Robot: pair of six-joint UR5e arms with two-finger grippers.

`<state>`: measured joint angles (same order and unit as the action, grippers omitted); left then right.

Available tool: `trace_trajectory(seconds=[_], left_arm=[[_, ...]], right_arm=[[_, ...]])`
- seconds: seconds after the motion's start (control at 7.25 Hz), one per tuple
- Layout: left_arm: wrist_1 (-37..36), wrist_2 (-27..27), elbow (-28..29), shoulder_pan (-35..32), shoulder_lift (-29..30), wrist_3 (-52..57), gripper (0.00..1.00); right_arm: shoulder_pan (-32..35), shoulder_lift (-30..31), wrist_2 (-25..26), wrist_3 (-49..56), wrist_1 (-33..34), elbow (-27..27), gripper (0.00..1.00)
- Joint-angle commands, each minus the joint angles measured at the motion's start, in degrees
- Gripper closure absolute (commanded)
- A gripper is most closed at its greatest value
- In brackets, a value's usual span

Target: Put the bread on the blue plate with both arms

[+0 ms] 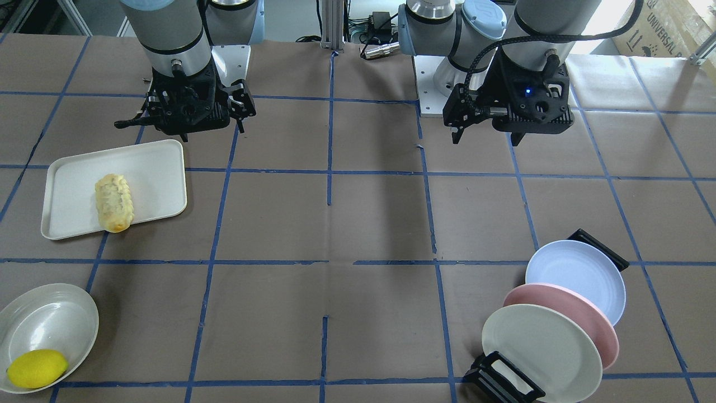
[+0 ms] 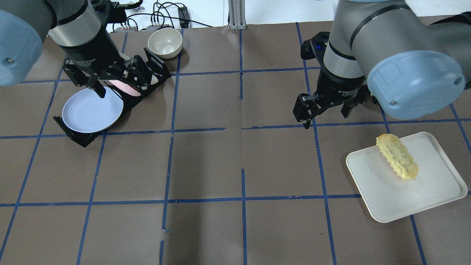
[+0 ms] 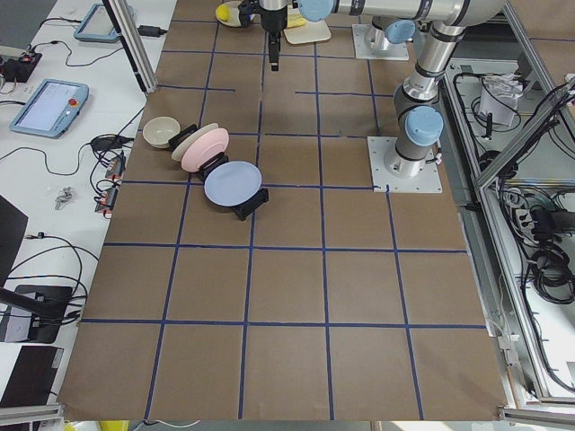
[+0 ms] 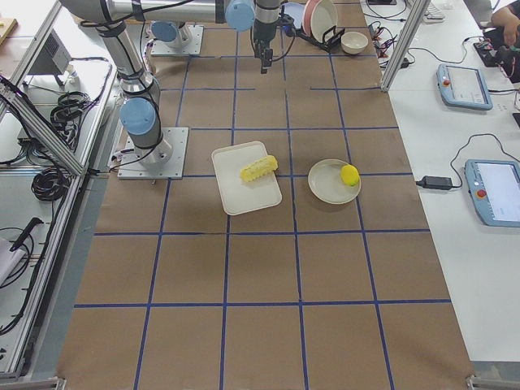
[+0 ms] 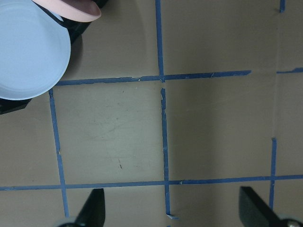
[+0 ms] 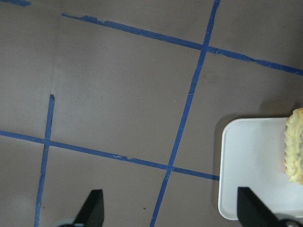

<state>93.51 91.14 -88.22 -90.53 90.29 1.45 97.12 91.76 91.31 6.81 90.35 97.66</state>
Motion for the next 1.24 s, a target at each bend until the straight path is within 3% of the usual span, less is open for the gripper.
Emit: trace_trajectory(seconds=[0.0, 0.28, 0.55, 0.83, 1.1], left_arm=[[0.0, 0.0, 0.24, 0.08, 0.23, 0.04, 0.0], [-0.26, -0.09, 0.24, 4.36, 0.5, 1.09, 0.0], [-0.61, -0.7, 0.59, 14.62, 2.77, 14.19, 0.0], [-1.32, -2.2, 4.35, 24.21, 9.86, 27.04, 0.0], [-1.32, -3.5, 11.8, 32.22, 20.92, 37.7, 0.0]], right_arm=[[0.0, 0.09, 0.01, -0.04, 0.0, -0.01, 0.0], [0.0, 0.09, 0.01, 0.04, 0.0, -0.01, 0.0], [0.0, 0.17, 0.1, 0.04, 0.0, -0.1, 0.0], [0.09, 0.17, 0.19, 0.22, -0.09, -0.1, 0.0], [0.0, 0.79, 0.36, 1.44, -0.61, -0.1, 0.0]])
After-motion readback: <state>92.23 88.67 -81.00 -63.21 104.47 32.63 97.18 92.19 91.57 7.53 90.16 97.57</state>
